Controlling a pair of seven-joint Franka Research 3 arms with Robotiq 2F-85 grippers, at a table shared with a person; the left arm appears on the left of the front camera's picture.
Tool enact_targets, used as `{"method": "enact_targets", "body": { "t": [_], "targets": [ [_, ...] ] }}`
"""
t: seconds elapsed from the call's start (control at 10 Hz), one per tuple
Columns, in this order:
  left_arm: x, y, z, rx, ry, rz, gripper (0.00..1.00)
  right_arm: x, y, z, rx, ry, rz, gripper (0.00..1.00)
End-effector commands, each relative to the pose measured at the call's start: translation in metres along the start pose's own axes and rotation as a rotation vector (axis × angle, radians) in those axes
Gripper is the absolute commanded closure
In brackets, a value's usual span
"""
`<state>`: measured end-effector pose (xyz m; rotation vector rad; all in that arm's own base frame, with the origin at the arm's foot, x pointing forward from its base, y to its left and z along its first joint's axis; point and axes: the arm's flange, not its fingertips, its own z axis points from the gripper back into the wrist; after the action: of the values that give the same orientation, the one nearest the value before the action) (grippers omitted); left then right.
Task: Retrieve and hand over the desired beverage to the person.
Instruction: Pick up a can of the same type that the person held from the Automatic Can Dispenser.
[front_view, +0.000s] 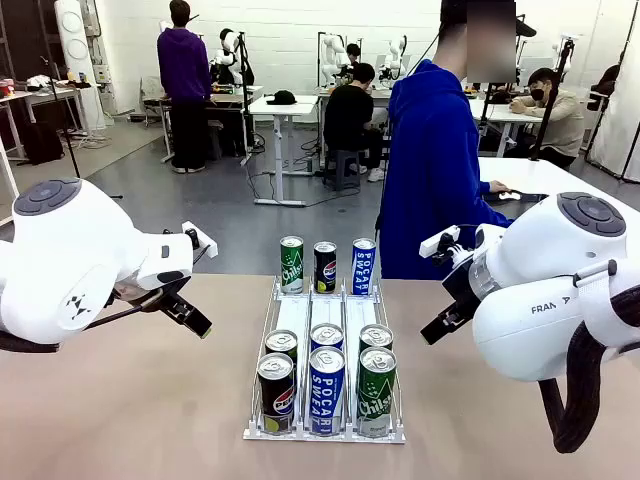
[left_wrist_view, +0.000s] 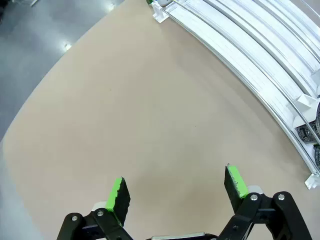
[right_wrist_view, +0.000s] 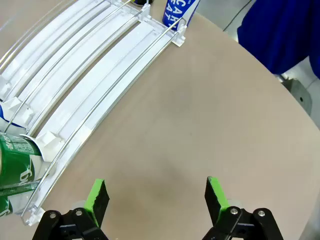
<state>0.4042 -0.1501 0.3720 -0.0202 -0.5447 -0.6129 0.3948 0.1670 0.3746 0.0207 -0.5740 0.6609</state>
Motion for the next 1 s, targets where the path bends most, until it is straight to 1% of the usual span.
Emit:
{"method": "enact_targets", "body": {
  "t": [0.0, 0.9],
  "targets": [
    [0.0000, 0.0000, 0.0000, 0.000, 0.000, 0.000, 0.00, 0.0000, 0.0000, 0.0000, 0.000, 0.000, 0.000, 0.00],
    [0.0000, 0.0000, 0.0000, 0.000, 0.000, 0.000, 0.00, 0.0000, 0.0000, 0.0000, 0.000, 0.000, 0.000, 0.00]
  ]
}}
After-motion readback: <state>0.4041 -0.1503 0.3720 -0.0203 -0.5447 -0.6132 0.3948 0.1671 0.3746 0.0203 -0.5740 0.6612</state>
